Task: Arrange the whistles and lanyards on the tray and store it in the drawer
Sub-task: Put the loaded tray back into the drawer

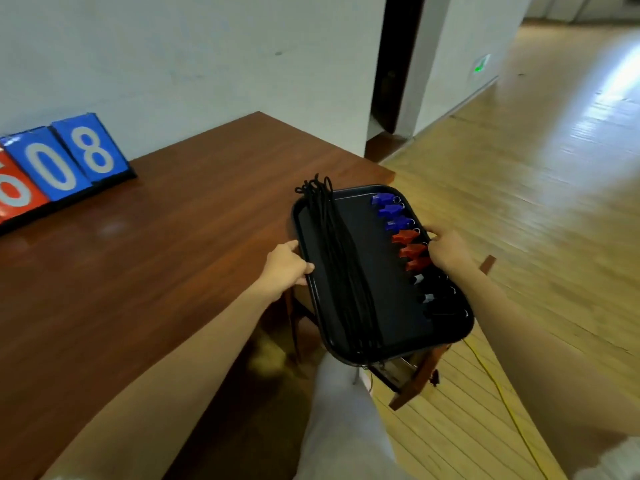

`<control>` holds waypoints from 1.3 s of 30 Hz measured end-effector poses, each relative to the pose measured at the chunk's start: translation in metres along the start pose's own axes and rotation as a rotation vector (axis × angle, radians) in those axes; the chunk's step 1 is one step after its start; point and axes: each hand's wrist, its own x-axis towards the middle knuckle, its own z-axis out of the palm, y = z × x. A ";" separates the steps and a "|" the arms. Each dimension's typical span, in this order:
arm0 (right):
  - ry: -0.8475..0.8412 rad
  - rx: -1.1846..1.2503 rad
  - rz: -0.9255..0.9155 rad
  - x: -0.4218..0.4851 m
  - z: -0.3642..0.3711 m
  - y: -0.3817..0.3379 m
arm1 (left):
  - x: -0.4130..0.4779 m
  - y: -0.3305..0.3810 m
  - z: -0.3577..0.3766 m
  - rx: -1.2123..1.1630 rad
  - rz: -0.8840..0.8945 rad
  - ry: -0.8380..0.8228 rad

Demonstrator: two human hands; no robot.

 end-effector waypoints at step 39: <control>0.005 -0.150 0.353 0.028 -0.008 0.077 | 0.084 -0.039 0.096 0.328 -0.146 -0.136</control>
